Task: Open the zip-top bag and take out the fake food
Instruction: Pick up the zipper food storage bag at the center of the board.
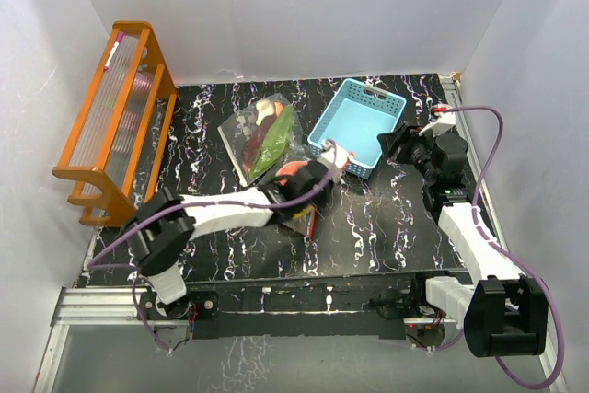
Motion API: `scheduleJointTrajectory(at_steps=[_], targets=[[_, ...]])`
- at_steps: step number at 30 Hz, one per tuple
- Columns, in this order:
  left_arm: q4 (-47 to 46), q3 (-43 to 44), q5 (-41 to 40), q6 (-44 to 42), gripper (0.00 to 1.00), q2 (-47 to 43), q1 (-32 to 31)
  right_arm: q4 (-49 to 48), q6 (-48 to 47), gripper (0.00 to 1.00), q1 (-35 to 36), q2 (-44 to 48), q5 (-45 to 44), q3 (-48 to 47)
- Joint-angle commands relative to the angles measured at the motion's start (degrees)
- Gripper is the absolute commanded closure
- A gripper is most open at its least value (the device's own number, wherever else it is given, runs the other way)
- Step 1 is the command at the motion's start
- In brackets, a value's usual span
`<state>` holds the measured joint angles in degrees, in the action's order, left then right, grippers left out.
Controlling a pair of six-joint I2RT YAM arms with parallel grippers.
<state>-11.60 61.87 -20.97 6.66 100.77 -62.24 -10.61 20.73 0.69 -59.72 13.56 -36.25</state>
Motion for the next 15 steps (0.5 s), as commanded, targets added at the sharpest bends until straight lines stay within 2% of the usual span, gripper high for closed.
scheduleJointTrajectory(at_steps=[1,6,12,15], targets=[[-1.9,-1.8,14.9,7.0,1.00,-9.7,9.1,-6.8,-1.0,0.39,-0.1,0.3,9.8,0.2],[-0.7,-0.7,30.5,10.1,1.00,-13.2,16.3,-14.2,1.1,0.28,-0.1,-1.8,19.9,1.7],[-5.2,-1.2,48.7,15.4,1.00,-15.0,20.1,-20.0,3.9,0.21,-0.1,-5.8,35.7,1.6],[-7.1,-0.8,54.8,17.7,1.00,-15.2,21.2,-22.9,4.9,0.15,-0.1,-6.5,39.5,1.8]])
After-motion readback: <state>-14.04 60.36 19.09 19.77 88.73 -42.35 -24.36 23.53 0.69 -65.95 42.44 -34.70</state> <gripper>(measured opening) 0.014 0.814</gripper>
